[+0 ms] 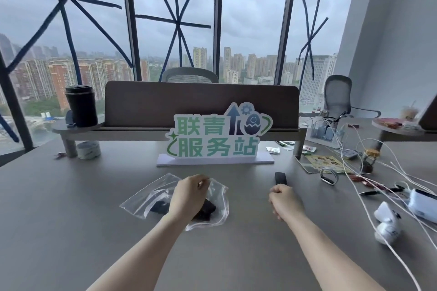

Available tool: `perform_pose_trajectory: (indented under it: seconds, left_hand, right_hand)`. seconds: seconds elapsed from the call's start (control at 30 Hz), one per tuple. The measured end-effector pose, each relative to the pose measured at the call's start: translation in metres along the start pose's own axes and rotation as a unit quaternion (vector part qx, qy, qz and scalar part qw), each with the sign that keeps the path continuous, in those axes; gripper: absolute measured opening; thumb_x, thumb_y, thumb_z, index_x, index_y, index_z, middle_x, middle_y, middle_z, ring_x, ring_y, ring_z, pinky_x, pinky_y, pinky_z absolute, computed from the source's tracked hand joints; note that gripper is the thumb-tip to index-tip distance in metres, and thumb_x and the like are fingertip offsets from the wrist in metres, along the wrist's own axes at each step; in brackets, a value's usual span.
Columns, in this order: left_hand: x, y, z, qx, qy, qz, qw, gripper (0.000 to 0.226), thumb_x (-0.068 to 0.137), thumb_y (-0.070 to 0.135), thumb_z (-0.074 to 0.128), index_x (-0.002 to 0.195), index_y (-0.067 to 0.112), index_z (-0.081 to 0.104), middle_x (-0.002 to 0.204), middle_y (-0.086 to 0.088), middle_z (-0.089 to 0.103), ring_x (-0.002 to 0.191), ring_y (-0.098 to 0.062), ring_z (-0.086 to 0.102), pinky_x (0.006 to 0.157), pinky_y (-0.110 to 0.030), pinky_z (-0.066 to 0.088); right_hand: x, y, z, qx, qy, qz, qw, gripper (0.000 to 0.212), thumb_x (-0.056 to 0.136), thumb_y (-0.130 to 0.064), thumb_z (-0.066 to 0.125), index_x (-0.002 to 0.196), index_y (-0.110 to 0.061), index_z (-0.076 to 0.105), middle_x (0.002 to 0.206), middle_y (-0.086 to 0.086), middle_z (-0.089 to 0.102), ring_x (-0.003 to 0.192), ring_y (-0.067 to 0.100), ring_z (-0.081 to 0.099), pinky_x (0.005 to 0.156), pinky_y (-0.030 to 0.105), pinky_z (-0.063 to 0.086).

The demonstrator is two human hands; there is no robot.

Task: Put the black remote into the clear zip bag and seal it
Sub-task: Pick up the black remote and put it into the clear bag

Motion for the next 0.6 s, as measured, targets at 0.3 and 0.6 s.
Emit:
perform_pose_trajectory:
  seconds: [0.3, 0.6]
  left_hand:
    - [-0.011, -0.029, 0.014, 0.015, -0.067, -0.050, 0.996, 0.030, 0.081, 0.029, 0.053, 0.063, 0.006, 0.048, 0.057, -0.010, 0.050, 0.050, -0.020, 0.036, 0.053, -0.031, 0.033]
    - [-0.006, -0.040, 0.000, -0.041, -0.042, -0.114, 0.992, 0.022, 0.082, 0.023, 0.057, 0.071, 0.007, 0.067, 0.051, -0.008, 0.057, 0.044, -0.016, 0.046, 0.049, -0.030, 0.040]
  right_hand:
    - [0.054, 0.031, -0.008, -0.203, 0.067, 0.068, 0.975, 0.056, 0.093, -0.050, 0.049, 0.128, -0.008, 0.056, 0.131, 0.016, 0.054, 0.116, 0.034, 0.058, 0.092, 0.040, 0.045]
    - [0.056, 0.034, 0.011, 0.038, -0.111, 0.087, 0.989, 0.019, 0.083, -0.025, 0.060, 0.084, -0.006, 0.055, 0.060, 0.008, 0.059, 0.040, 0.019, 0.046, 0.045, 0.024, 0.037]
Point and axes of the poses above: each hand's wrist, its own x-axis towards the middle knuckle, its own z-axis out of the palm, y = z × x, the point moved 5 cm from there along x, towards the middle knuckle
